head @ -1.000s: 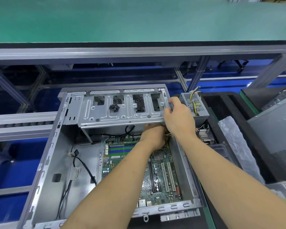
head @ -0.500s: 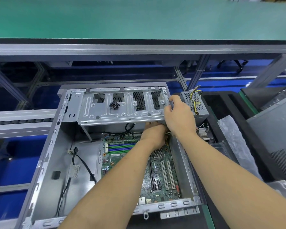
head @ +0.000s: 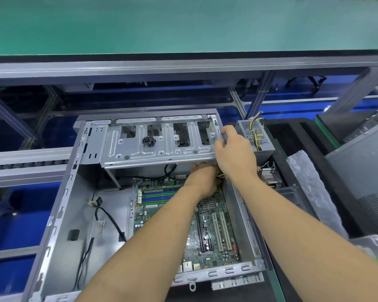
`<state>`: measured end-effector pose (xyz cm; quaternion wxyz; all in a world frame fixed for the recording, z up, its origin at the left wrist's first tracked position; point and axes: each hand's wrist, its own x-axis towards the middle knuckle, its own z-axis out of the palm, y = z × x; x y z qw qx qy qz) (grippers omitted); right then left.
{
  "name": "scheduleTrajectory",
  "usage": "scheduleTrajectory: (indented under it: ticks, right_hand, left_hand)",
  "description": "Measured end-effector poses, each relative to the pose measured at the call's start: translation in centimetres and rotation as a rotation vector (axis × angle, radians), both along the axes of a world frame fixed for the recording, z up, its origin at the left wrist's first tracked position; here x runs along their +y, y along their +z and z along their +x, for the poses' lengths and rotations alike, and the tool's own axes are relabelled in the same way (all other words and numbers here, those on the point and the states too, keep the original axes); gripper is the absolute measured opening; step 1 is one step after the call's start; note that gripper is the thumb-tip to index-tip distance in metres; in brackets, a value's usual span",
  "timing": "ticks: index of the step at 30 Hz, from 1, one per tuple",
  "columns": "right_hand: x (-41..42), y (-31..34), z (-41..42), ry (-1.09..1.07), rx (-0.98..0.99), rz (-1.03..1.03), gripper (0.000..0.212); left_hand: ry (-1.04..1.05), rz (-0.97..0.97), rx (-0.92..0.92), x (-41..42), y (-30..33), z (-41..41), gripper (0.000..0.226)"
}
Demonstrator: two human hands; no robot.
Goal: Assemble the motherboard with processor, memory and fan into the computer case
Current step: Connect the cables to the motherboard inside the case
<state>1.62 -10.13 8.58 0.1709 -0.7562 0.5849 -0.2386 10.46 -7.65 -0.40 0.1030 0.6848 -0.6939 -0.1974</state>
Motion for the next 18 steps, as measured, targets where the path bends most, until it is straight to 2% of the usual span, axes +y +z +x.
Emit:
scheduleTrajectory:
  ticks: [5,11,15,18]
  right_hand:
    - [-0.11,-0.17,-0.02,0.005,0.007,0.003,0.024]
    - [-0.05,-0.01,0.0,0.006,0.015,0.015,0.022]
    - [-0.05,-0.08,-0.03,0.009,0.011,0.012,0.022]
    - [-0.13,-0.22,0.0,0.007,0.014,0.012,0.023]
  left_hand:
    - [0.028,0.004,0.031,0.27,-0.11,-0.1,0.008]
    - [0.039,0.008,0.018,0.53,-0.17,-0.22,0.014]
    - [0.037,0.029,0.007,0.36,-0.12,-0.16,0.027]
    - [0.03,0.032,0.006,0.33,-0.08,-0.08,0.024]
